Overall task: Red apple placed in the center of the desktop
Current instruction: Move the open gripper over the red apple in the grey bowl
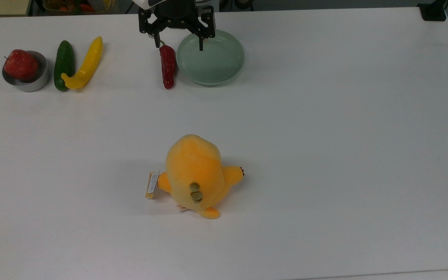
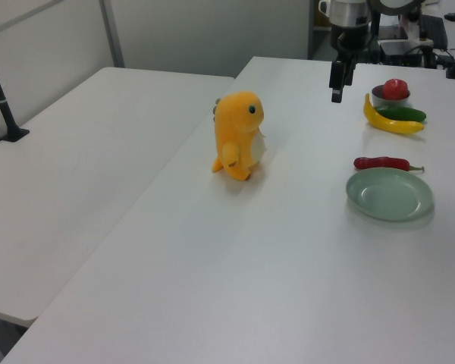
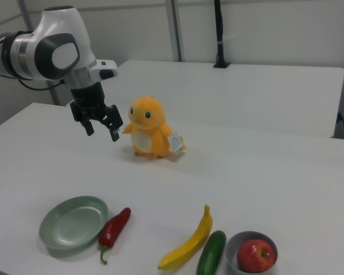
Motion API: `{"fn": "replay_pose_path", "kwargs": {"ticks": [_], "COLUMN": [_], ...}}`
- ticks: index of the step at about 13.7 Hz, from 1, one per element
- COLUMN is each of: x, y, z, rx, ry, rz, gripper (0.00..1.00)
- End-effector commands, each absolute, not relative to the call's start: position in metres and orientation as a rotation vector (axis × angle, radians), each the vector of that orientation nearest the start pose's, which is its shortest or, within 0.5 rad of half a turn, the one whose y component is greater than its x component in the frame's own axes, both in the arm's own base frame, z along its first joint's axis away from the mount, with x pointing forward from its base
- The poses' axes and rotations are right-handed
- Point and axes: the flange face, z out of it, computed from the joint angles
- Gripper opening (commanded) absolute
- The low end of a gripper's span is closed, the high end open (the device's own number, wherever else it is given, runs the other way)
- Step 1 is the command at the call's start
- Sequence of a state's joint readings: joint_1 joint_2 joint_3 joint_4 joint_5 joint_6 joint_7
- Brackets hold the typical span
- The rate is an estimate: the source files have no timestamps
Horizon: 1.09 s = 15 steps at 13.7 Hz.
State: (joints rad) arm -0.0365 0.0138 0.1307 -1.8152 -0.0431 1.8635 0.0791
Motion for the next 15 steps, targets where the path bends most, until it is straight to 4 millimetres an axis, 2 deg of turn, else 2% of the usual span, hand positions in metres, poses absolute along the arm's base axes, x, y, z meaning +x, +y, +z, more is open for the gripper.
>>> {"fn": "replay_pose_path", "kwargs": {"ticks": [1,7,11,14,15], "x": [0.558,0.559,0.560,0.562,0.562], "y": [0.047,0.046,0.037,0.007,-0.012], "z": [0.504,0.505,0.507,0.506,0.507], "rx": [-3.214,-3.216,-3.220,-3.241,-3.254], "ry": [-0.187,-0.184,-0.159,-0.097,-0.054], "rz": [0.028,0.021,0.012,0.015,0.016], "gripper": [1.00,1.00,1.00,1.00,1.00]}}
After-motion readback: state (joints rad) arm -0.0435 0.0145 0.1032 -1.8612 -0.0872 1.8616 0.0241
